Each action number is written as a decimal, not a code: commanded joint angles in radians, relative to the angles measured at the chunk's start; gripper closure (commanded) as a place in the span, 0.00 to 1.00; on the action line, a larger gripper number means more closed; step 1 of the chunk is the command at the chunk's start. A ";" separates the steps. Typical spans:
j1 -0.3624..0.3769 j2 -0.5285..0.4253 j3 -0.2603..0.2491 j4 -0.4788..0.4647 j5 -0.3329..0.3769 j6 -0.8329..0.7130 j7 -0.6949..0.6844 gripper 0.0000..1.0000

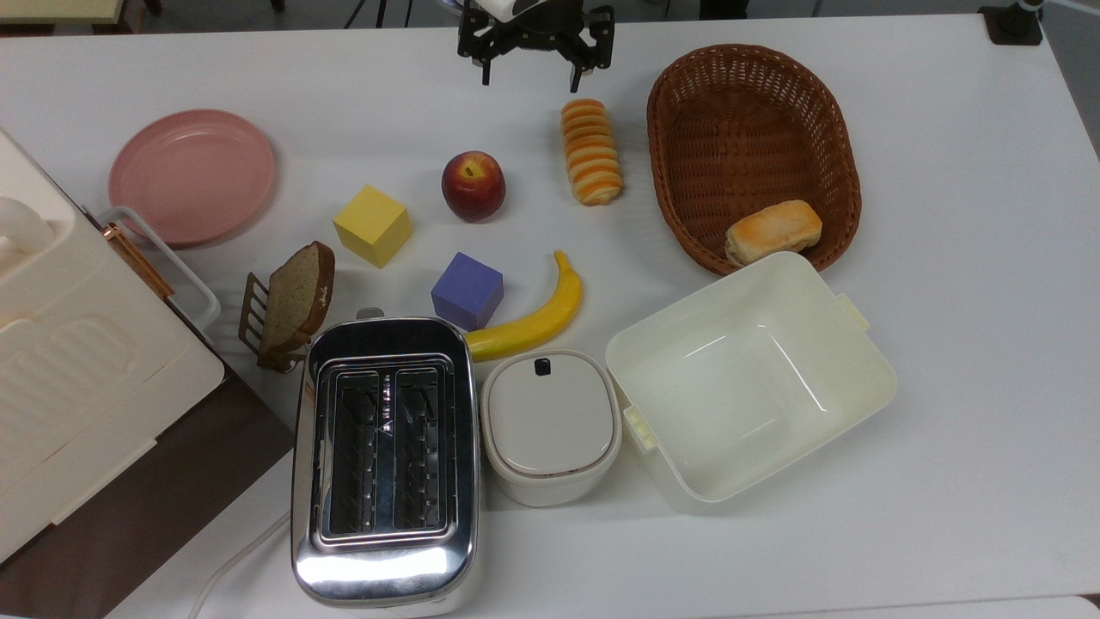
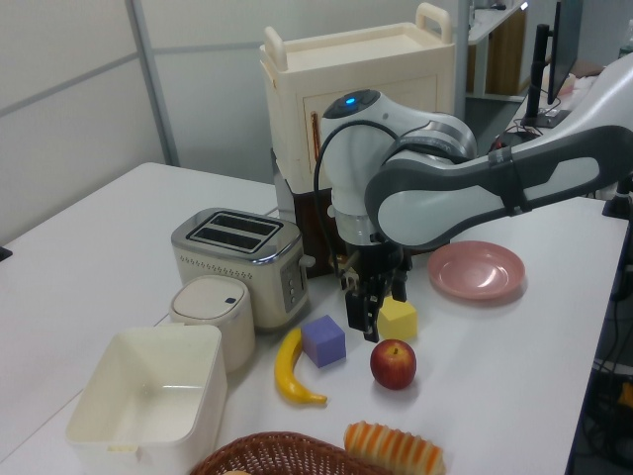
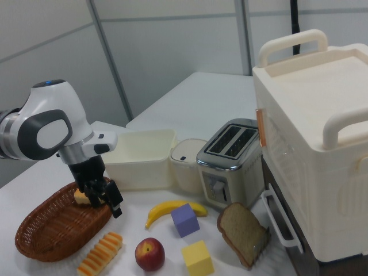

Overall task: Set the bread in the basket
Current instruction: 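Lower the open gripper over the orange striped loaf, then close the gripper on the orange striped loaf and lift it, then carry the loaf over the wicker basket beside the bread roll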

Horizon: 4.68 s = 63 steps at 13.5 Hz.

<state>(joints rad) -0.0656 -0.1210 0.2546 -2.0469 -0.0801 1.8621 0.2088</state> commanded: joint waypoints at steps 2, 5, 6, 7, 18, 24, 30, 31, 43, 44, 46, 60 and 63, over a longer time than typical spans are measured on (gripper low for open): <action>-0.025 -0.049 0.005 -0.039 0.019 0.022 0.003 0.00; -0.025 -0.049 0.005 -0.039 0.019 0.017 0.003 0.00; -0.023 -0.046 0.005 -0.041 0.020 0.020 0.003 0.00; -0.022 -0.045 0.006 -0.044 0.020 0.020 0.004 0.00; 0.158 -0.068 -0.083 -0.243 0.019 0.225 0.024 0.00; 0.374 -0.035 -0.342 -0.228 0.000 0.218 -0.034 0.00; 0.443 0.001 -0.367 -0.237 0.000 0.233 -0.028 0.04; 0.452 0.026 -0.367 -0.237 -0.001 0.227 -0.026 0.04; 0.494 0.175 -0.334 -0.191 -0.086 0.371 -0.008 0.00; 0.494 0.188 -0.334 -0.191 -0.084 0.391 -0.006 0.00; 0.492 0.199 -0.334 -0.193 -0.084 0.399 0.035 0.00; 0.478 0.222 -0.310 -0.190 -0.098 0.419 0.041 1.00; 0.458 0.215 -0.310 -0.135 -0.098 0.402 0.049 1.00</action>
<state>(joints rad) 0.4104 0.0967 -0.0560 -2.2245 -0.1544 2.2565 0.2258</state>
